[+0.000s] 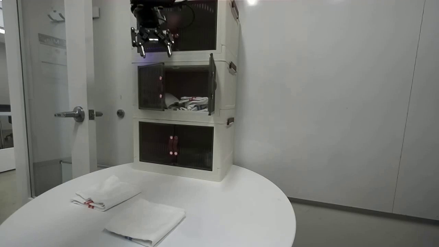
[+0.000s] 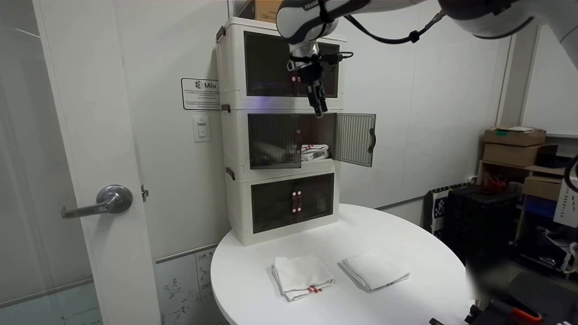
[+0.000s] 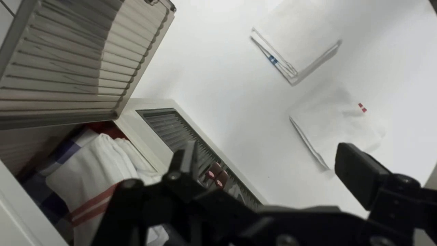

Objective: Open the left middle cabinet door.

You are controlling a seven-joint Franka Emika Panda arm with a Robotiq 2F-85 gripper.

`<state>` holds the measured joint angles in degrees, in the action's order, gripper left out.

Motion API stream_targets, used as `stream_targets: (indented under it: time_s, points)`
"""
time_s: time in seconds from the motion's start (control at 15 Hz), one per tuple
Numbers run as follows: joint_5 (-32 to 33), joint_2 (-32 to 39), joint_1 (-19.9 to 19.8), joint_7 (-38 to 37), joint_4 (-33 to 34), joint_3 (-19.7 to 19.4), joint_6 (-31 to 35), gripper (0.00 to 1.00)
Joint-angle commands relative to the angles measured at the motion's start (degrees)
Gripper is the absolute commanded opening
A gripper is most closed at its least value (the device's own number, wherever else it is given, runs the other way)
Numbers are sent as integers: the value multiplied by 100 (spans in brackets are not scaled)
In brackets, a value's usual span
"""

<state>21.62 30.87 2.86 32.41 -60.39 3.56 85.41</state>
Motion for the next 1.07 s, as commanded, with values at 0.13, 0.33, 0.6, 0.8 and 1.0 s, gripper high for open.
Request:
stream_targets:
  time_s: [0.13,0.33,0.6,0.8,1.0]
  points:
    - [346,945,128,283,1082,-82,223,100]
    - [389,1069,129,393,1197,-55,628,100]
    - [180,1026,7,693,1162,65,1159,100]
    - [-227,1041,-185,1332,1206,345,1247,100]
    - [-628,1109,-317,2070,1312,581,900,100]
